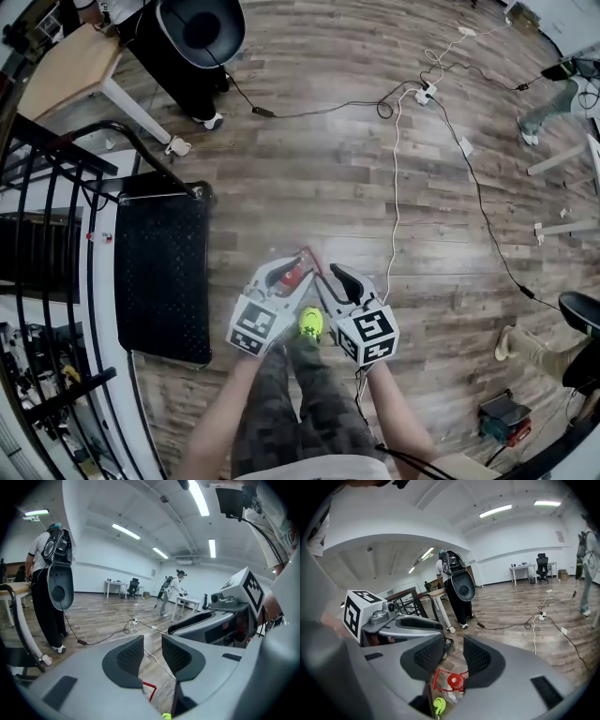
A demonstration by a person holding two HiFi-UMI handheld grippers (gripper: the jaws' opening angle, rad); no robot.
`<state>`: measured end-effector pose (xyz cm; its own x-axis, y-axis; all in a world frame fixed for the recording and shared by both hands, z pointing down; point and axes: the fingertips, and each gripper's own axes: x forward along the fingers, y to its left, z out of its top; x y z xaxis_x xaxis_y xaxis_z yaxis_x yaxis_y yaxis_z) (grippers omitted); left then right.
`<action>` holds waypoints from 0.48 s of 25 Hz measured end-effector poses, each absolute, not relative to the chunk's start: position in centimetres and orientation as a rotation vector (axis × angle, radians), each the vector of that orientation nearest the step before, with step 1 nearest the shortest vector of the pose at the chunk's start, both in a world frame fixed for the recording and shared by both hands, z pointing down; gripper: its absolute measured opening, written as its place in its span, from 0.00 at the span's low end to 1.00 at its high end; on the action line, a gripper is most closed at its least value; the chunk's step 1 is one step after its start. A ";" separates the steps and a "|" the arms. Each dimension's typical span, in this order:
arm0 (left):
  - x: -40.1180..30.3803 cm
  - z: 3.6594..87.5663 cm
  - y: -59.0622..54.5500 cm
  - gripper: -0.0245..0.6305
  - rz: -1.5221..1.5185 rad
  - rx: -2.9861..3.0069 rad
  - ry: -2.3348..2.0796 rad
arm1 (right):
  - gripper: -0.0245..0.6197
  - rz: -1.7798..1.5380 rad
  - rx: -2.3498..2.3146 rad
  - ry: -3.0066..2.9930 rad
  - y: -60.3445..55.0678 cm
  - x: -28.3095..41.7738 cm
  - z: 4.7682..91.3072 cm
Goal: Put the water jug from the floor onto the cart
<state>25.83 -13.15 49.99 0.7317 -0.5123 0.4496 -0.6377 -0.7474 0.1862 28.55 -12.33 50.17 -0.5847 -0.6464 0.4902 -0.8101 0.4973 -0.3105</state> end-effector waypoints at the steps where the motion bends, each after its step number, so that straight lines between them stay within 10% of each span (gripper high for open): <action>1: 25.9 51.0 -13.5 0.19 0.544 2.602 -0.894 | 0.22 0.748 1.226 -2.427 -12.7 28.6 51.1; 12: 25.1 62.6 -15.0 0.19 0.655 2.544 -0.877 | 0.22 0.766 1.237 -2.331 -14.7 28.0 62.1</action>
